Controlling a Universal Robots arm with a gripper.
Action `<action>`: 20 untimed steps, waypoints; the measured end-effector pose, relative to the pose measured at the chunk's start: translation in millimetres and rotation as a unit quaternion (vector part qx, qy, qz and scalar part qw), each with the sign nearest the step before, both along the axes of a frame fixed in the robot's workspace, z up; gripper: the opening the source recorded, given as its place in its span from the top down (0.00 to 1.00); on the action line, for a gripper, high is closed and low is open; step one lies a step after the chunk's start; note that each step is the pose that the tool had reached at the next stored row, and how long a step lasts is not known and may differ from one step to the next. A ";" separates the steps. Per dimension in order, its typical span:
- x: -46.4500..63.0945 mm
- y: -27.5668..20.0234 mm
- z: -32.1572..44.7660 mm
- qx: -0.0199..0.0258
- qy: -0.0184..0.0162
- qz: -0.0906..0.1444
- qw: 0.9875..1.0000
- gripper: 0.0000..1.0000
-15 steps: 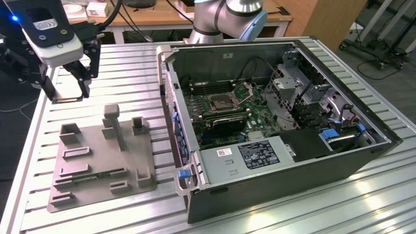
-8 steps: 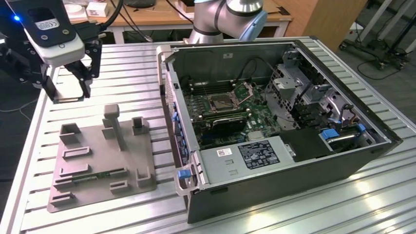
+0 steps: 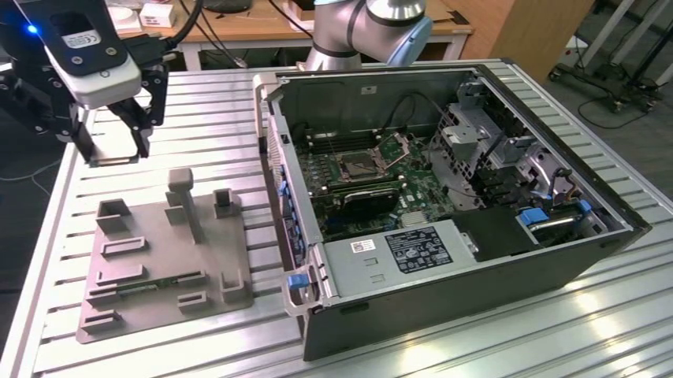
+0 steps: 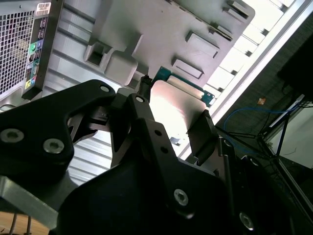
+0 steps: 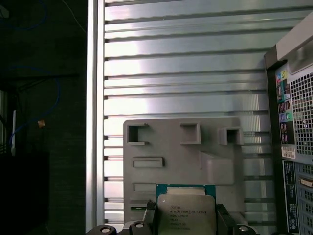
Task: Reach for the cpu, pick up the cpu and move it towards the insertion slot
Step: 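Pick up the cpu and move it towards the insertion slot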
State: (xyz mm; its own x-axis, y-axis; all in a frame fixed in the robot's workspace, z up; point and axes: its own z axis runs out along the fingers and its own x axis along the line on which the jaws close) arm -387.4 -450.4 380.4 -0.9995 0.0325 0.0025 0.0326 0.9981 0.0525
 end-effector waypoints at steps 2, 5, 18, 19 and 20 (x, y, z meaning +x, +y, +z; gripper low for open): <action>0.5 0.0 0.0 0.000 0.000 0.000 1.000 0.45; 1.5 0.0 0.0 0.000 0.000 0.000 1.000 0.45; 4.5 0.0 0.0 0.000 0.000 0.000 1.000 0.45; 4.7 0.0 0.0 0.000 0.000 0.000 1.000 0.45; 5.0 0.0 0.0 0.000 0.000 0.000 1.000 0.45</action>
